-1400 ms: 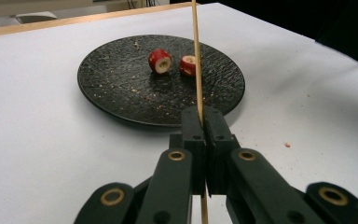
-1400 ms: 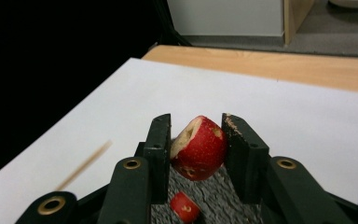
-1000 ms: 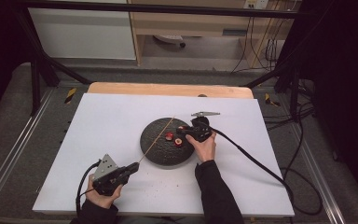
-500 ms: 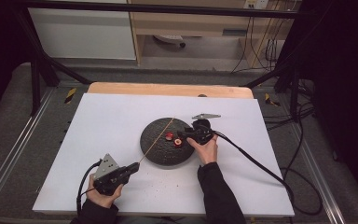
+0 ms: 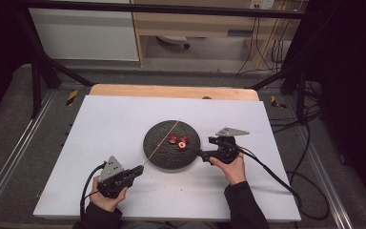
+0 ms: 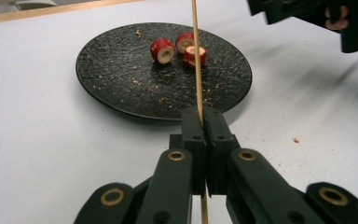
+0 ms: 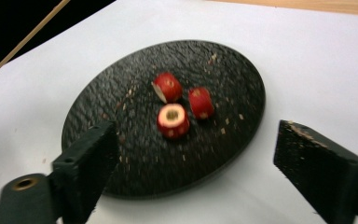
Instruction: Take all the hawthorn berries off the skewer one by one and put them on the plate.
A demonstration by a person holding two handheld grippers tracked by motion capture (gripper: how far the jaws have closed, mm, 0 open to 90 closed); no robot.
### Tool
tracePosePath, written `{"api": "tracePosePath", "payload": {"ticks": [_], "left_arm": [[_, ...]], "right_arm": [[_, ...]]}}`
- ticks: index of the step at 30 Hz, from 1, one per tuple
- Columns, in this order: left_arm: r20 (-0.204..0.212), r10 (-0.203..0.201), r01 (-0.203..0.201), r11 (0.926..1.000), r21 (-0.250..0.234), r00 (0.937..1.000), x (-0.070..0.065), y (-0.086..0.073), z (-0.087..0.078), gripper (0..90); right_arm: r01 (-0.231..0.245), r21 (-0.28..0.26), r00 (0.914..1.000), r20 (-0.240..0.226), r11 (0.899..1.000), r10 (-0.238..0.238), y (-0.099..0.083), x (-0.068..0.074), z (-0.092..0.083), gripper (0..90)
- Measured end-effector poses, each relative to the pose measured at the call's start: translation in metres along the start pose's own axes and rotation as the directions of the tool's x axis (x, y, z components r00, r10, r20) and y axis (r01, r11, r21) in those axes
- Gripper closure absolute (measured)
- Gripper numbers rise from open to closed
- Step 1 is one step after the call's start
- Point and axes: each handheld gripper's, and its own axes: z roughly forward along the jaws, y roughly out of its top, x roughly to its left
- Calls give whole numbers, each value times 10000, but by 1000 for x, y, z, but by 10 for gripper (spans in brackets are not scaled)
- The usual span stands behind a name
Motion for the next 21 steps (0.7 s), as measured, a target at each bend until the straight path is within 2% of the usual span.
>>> {"api": "tracePosePath", "payload": {"ticks": [2,7,14,21], "left_arm": [[-9,-51,51,10000,35,10000,1,1,1,882],[-42,-53,54,9998,216,10000,2,3,5,883],[-160,-8,15,9991,418,9999,4,6,8,882],[-344,-57,82,9972,738,9994,9,15,15,883]], "right_arm": [[27,-73,10000,-23,10000,-27,-8,-4,-7,83],[238,9,9994,253,9997,-238,-28,-14,-21,31],[471,596,9967,638,9971,-509,-51,-26,-38,8],[524,699,9952,783,9962,-579,-64,-30,-47,8]]}}
